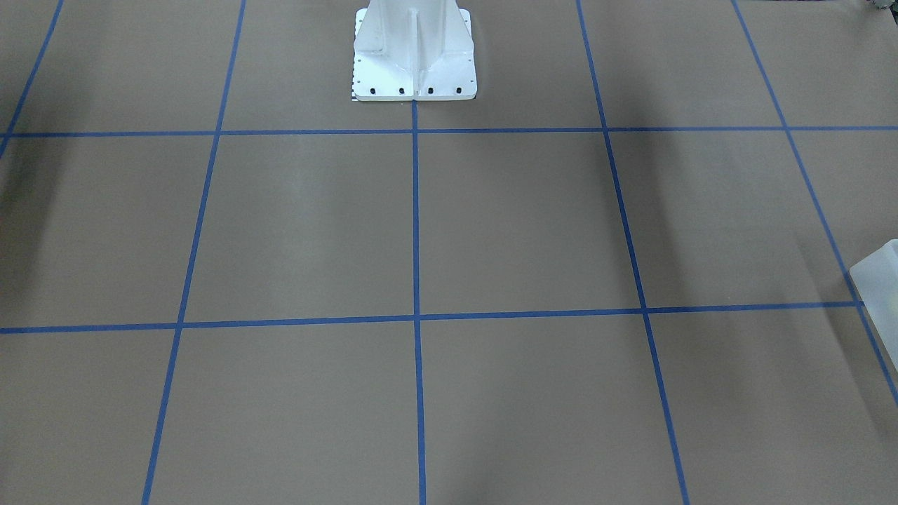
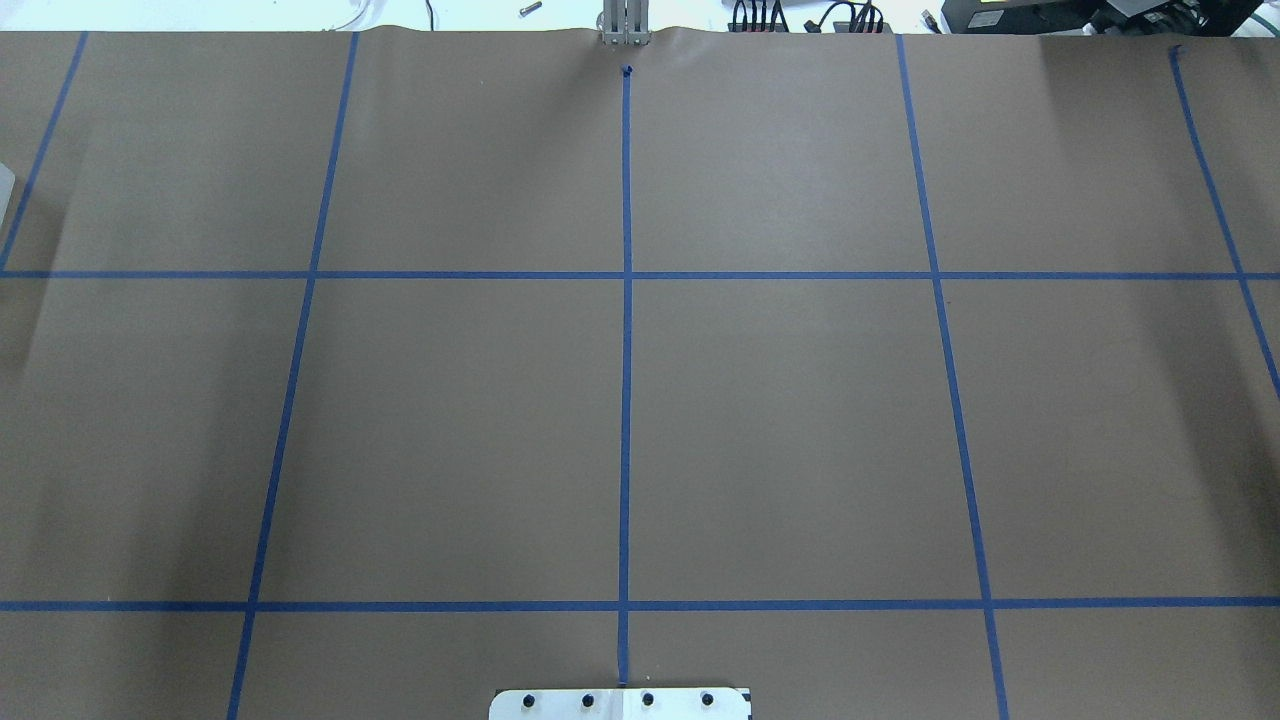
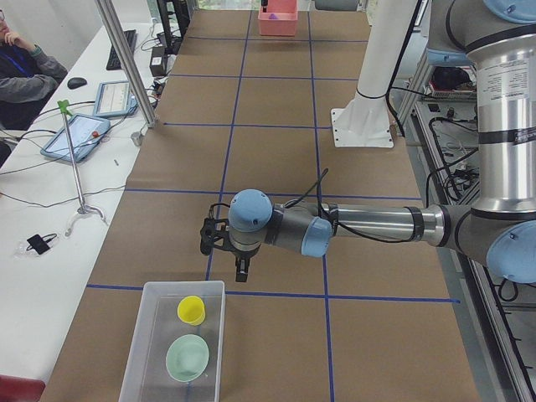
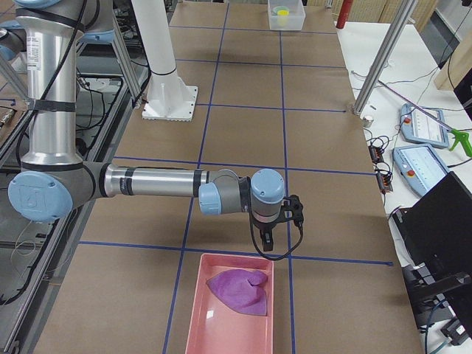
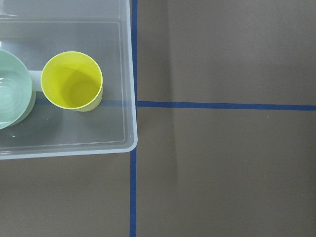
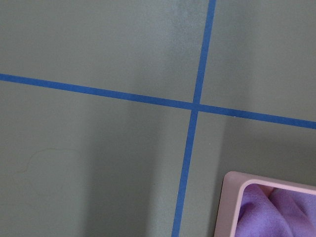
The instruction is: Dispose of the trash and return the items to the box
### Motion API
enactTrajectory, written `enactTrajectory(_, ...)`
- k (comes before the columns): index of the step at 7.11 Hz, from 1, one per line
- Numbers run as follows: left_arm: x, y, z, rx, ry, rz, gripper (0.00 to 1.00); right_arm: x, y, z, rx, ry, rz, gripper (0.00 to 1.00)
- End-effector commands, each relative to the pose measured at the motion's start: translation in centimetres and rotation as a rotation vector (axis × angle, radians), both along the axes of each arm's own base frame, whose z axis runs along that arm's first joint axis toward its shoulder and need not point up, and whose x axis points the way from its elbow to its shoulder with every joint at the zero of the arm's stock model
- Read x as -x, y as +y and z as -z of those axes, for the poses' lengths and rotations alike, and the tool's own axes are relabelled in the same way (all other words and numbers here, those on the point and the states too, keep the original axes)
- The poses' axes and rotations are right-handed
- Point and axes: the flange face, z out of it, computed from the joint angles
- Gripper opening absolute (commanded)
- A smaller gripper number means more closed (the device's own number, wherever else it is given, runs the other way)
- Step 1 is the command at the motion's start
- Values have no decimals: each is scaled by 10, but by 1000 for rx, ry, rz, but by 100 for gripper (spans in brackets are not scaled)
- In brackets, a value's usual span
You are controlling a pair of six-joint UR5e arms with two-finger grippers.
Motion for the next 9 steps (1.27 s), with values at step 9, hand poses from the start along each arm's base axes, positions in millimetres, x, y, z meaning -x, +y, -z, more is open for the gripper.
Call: enactTrajectory(9,1,3,-4,13,0,2,98,-19,23,-4,-10,118,-25,100)
